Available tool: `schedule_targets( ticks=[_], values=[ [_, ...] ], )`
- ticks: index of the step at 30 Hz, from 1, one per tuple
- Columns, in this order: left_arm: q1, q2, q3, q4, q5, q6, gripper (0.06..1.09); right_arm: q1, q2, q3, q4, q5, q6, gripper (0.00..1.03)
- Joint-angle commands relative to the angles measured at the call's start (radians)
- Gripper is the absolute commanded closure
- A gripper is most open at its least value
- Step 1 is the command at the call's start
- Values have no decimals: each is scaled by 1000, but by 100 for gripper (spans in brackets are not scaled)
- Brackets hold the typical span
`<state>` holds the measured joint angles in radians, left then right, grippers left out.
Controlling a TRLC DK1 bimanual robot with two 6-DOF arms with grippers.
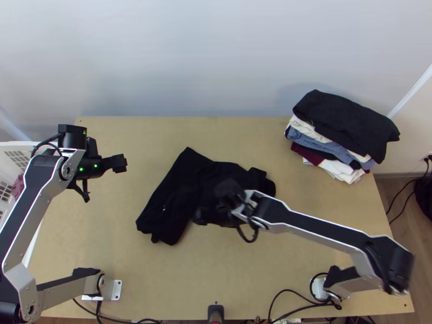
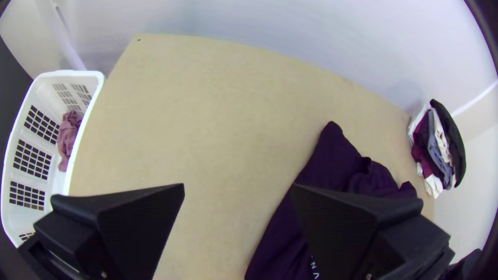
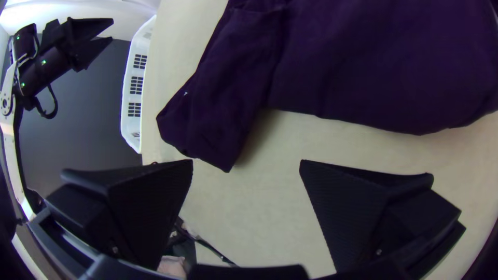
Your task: Fold the t-shirt
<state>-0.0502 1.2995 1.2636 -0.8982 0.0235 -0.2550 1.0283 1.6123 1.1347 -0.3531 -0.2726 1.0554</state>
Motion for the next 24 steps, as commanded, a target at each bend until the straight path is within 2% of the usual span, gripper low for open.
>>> schedule_targets(
  ticks=[1,4,7,10,11,13,14,24],
  values=[
    [10,-28,-18,4,7,-20,10,18,55,51,6,-23,63,10],
    [19,-32,-18,4,7,-18,10,19,90,66,31,-37,75,10],
    [27,-39,-26,4,7,-13,10,18,129,82,46,-37,77,22],
    [36,-43,-30,4,7,-10,10,21,163,92,59,-39,89,25],
    [38,-43,-32,4,7,-9,10,21,172,97,59,-39,92,31],
    [42,-43,-32,4,7,-7,10,23,181,100,59,-39,98,49],
    [42,-43,-32,4,7,-6,10,24,187,105,62,-39,98,54],
    [44,-32,-36,16,7,-3,10,26,259,162,66,-39,98,55]
  ],
)
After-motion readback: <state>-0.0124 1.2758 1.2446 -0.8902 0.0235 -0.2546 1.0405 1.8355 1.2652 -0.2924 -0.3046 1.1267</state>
